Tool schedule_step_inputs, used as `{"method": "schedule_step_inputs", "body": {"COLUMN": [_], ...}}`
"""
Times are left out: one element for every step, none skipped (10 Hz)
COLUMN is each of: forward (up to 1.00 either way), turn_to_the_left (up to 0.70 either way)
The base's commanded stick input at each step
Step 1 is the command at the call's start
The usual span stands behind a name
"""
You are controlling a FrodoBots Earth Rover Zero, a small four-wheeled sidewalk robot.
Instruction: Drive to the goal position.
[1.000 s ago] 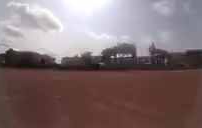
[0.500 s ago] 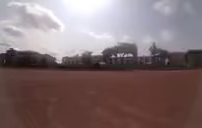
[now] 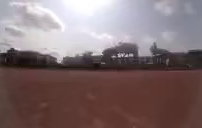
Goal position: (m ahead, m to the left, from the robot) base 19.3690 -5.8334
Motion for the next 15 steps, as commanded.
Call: {"method": "schedule_step_inputs", "body": {"forward": [0.70,0.70,0.70,0.70,0.70,0.70,0.70,0.70,0.70,0.70,0.70,0.70,0.70,0.70,0.70], "turn_to_the_left": [0.00,0.00,0.00,0.00,0.00,0.00,-0.22,-0.35,-0.35,-0.35,-0.35,-0.35,-0.35,-0.31,-0.13]}}
